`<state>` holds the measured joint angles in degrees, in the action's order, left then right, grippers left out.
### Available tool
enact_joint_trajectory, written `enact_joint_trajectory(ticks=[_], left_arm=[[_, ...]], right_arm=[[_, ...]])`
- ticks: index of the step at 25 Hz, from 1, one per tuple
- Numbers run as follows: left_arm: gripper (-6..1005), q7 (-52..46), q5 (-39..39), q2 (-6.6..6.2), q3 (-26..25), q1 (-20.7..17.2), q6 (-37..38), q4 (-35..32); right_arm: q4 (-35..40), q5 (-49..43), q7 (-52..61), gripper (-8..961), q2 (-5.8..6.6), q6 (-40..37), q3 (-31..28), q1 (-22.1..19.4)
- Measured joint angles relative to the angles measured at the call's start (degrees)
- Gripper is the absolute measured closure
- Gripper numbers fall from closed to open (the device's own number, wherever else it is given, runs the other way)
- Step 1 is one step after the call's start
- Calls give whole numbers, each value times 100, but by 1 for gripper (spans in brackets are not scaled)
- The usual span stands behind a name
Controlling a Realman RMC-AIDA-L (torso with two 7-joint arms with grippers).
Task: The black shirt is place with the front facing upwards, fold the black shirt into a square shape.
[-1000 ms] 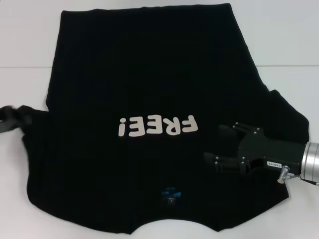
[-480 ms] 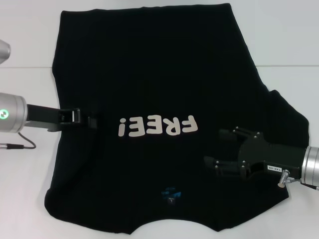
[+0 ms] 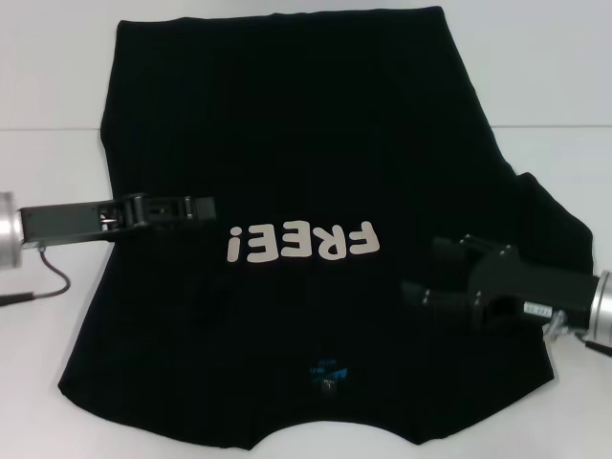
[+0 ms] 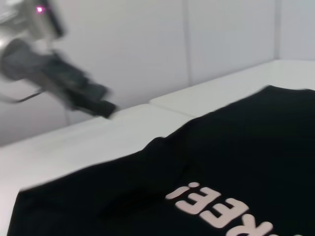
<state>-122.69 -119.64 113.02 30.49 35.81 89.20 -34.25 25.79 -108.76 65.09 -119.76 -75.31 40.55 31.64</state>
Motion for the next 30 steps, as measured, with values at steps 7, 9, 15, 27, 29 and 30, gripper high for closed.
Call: enact_joint_trajectory(ticks=[7,9,15,27,29,30], left_arm=[[529,2858,405,215,-143,-567,904,-42],[476,3423,408,303,-144,-720,996,-72],[294,4235,369,359,232,-932,1238,-87],[47,4833,300,389,468,-1142,1037,-82],[47,4836,299,388,475,-1147,1020,-90],[47,4838,299,388,480,-1147,1012,-92]], right_arm=[[1191,-725,3498,14,347,-8,14,91],[1579,-1294,4764,14,518,-66,14,211],[2717,-3459,7660,14,767,-714,-143,678],[2476,-5332,8729,14,696,-473,-365,1119],[2217,-5327,8729,14,701,-248,-354,1175],[2064,-5325,8723,14,711,-131,-357,1221]])
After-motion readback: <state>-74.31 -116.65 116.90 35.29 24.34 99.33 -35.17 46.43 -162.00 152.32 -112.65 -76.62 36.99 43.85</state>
